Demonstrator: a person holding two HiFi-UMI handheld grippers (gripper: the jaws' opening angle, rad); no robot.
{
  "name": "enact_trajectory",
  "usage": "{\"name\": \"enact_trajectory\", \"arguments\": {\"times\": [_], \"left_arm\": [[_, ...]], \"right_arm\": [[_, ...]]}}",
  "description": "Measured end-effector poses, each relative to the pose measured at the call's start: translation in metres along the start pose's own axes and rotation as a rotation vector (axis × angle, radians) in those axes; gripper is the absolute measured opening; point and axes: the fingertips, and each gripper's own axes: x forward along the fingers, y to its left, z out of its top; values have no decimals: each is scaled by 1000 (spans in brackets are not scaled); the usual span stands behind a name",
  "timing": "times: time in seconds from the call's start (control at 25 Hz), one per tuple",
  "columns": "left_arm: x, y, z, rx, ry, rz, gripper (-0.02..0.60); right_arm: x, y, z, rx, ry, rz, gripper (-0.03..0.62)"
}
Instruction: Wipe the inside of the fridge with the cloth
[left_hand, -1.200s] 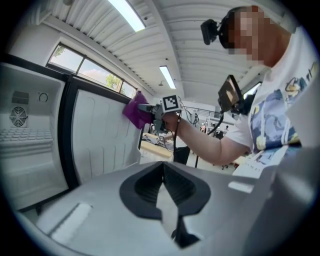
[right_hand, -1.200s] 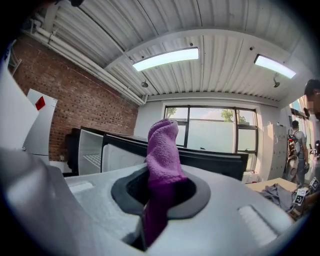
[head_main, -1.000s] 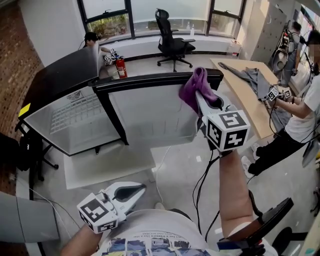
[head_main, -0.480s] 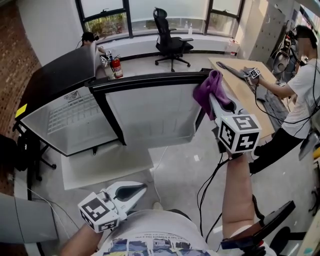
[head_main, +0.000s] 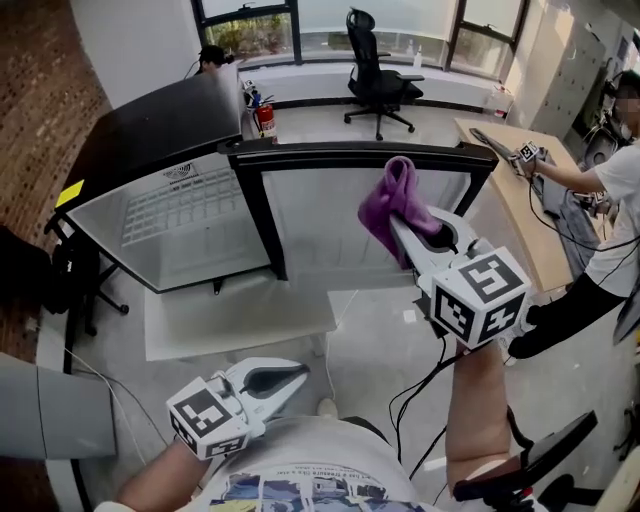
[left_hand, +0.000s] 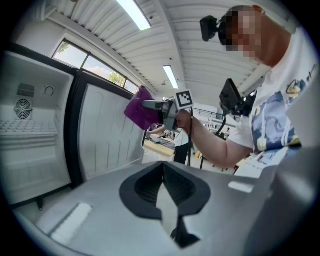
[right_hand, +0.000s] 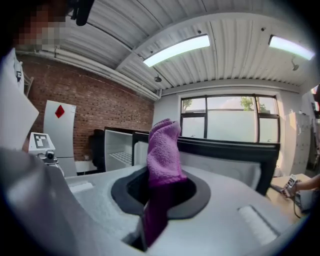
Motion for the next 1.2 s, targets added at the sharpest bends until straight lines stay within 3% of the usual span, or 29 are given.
{"name": "enact_trajectory", "arguments": {"times": [0.2, 0.44, 0.68, 1.2], "left_arm": [[-24, 14, -2, -12, -10, 48, 6], [-61, 35, -9, -45, -23, 135, 6], [-72, 47, -14, -59, -29, 164, 6], [-49, 40, -8, -32, -10, 92, 6]], "right_arm": [[56, 57, -5, -28, 28, 132, 54], [105, 89, -21, -71, 84, 187, 54], [121, 83, -28, -85, 100, 160, 54], [95, 16, -52, -68, 140, -17, 54]]}}
